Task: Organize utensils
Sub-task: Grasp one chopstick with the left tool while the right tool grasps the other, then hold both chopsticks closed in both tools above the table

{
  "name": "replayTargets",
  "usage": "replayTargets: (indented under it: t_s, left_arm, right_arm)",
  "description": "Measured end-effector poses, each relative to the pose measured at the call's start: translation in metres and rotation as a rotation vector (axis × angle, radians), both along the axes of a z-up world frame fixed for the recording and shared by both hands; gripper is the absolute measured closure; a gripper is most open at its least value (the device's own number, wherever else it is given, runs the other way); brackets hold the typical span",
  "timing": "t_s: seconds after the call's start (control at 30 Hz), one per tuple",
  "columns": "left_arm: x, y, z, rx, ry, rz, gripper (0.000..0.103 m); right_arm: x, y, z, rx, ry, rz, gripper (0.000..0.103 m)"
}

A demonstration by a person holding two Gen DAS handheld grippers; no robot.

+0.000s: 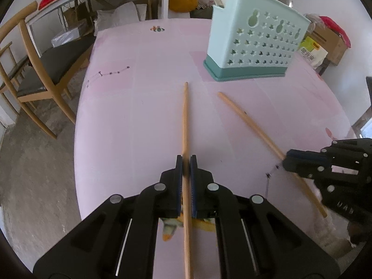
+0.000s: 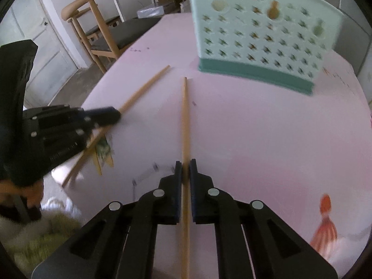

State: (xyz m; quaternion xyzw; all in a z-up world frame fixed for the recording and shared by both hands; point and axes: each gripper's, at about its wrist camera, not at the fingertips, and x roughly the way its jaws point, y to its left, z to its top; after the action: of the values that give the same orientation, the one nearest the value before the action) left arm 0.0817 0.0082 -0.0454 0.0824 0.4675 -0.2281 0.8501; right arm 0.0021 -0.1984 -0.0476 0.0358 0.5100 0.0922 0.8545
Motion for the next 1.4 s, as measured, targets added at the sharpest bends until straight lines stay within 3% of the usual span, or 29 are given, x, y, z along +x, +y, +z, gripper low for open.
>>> replayTargets:
  t_s: [0.37,0.63,0.87,1.4]
  left_arm:
    - [-0.019,-0.005,0.002,0.003,0.056,-0.049,0.098]
    - [-0.012,-0.019,0.002,0.032,0.042,-0.08,0.087]
    - [0.0,-0.03,0.002,0.057,0.02,-0.075,0.087]
    - [0.03,-0.056,0.001,0.114,-0.031,-0.077,0.086]
  right_arm:
    - [-0.022,-0.061,0.002,0.018,0.054,-0.227,0.096]
    - [-0.003,-0.055,0.007,-0.027,0.019,-0.222,0.092]
    - [0.016,-0.047,0.002,-0.051,0.011,-0.213,0.087]
    - [0.028,-0.054,-0.001,-0.043,-0.021,-0.236,0.087]
